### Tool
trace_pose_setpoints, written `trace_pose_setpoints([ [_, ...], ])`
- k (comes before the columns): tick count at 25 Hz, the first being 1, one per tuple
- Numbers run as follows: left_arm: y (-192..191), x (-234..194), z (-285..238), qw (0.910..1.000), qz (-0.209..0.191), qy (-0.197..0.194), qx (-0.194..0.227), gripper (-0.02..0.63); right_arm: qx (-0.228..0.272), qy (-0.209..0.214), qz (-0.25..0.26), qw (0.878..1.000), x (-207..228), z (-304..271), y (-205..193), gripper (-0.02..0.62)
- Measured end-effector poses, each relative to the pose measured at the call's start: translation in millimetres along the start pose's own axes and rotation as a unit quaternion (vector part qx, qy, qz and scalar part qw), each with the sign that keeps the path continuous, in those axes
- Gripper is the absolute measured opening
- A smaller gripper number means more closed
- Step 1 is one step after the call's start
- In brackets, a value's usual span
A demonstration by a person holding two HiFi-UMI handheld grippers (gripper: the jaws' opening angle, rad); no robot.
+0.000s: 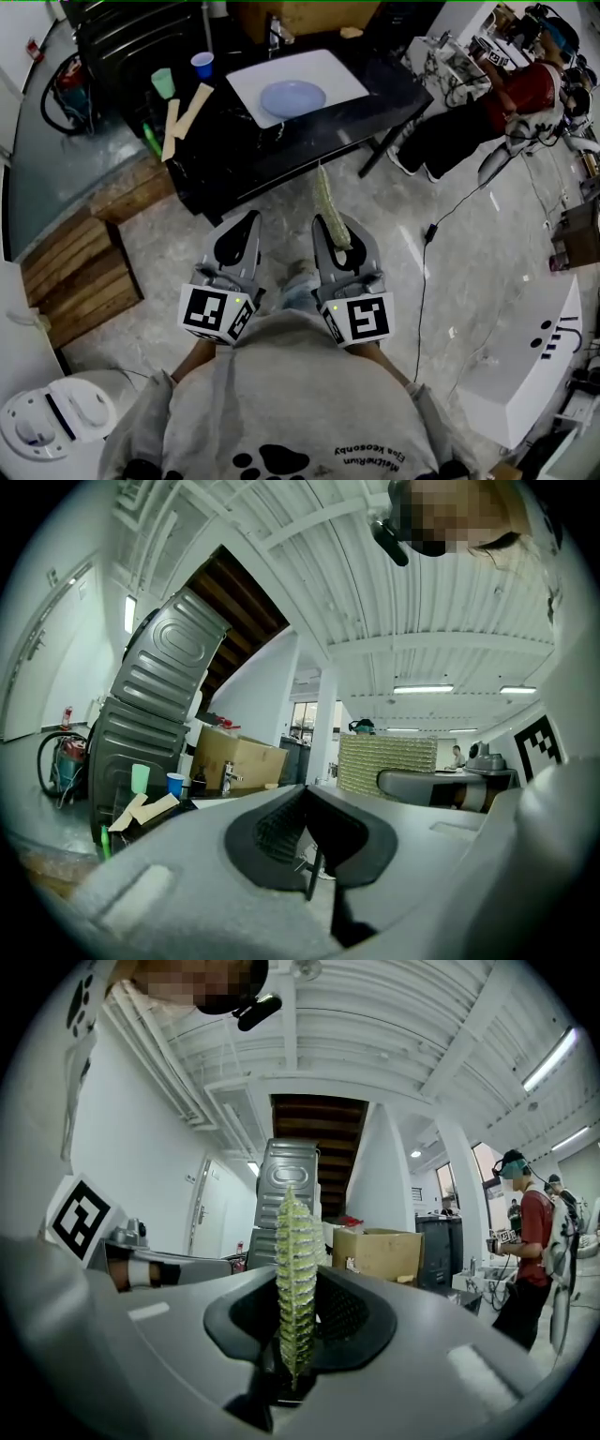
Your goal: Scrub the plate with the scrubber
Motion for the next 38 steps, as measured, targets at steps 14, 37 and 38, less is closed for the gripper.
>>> trace_pose_setpoints([
  [14,-0.4,8.6,-160.5,0.9979,-0.007,0.063,-0.008,0.005,-0.014,0.052,-0.013,0.998,160.2,-90.7,25.4,0.071],
  [37,-29.6,-25.9,-247.2,0.9930,0.000,0.112,-0.036,0.005,-0.017,0.082,-0.032,0.996,228.9,-162.9,18.0,0.071],
  [38,-29.8,-32.1,-253.7,0.9928,0.001,0.114,-0.037,0.005,-0.017,0.083,-0.031,0.996,231.5,-170.4,19.3,0.069],
])
Point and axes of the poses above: the fingertips, and each gripper's own axes: z backward along the fingers, x to its right, y out of its top, the point moved 1 cm from there along z, backward along the fingers, and after that the axes turned 15 degrees about -z, right-handed, at the moved point
